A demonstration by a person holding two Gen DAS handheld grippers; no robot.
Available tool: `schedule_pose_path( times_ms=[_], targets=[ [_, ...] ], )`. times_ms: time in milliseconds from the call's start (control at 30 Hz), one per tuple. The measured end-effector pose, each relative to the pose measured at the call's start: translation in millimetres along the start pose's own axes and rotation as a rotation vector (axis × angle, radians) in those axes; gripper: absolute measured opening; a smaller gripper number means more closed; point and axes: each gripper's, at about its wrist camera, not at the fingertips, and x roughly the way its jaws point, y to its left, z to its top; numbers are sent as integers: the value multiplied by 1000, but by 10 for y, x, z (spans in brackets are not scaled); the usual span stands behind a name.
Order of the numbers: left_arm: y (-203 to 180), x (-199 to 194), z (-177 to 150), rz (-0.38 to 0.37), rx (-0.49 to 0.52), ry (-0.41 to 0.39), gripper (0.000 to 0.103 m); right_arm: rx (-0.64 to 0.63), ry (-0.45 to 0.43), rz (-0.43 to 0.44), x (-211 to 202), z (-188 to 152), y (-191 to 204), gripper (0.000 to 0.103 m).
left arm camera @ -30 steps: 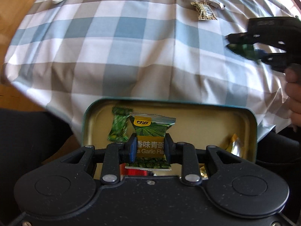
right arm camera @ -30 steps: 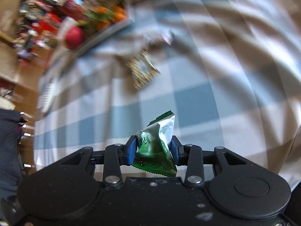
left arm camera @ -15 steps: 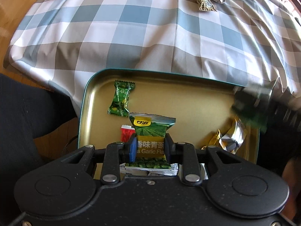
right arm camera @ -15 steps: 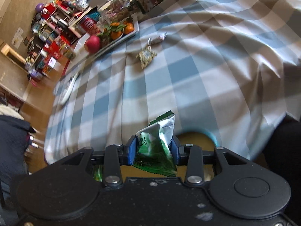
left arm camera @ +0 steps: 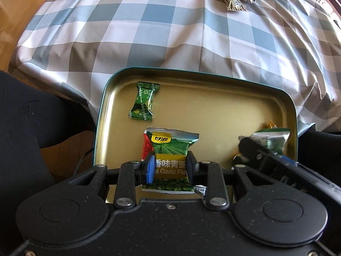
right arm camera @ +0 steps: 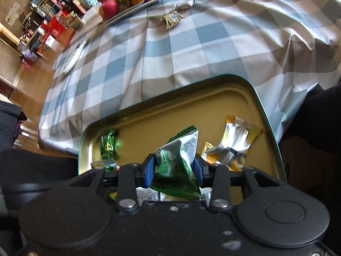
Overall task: Organize snacks
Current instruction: 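Open the left tool dropping the green packet while the right tool releases the candy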
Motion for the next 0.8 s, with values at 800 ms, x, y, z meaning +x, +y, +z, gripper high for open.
schedule_pose_path(
  times_ms=[800],
  targets=[
    [162,-14,-34,-14,-42,1,42,-3,-20,-42,-54,77,85,46]
  ],
)
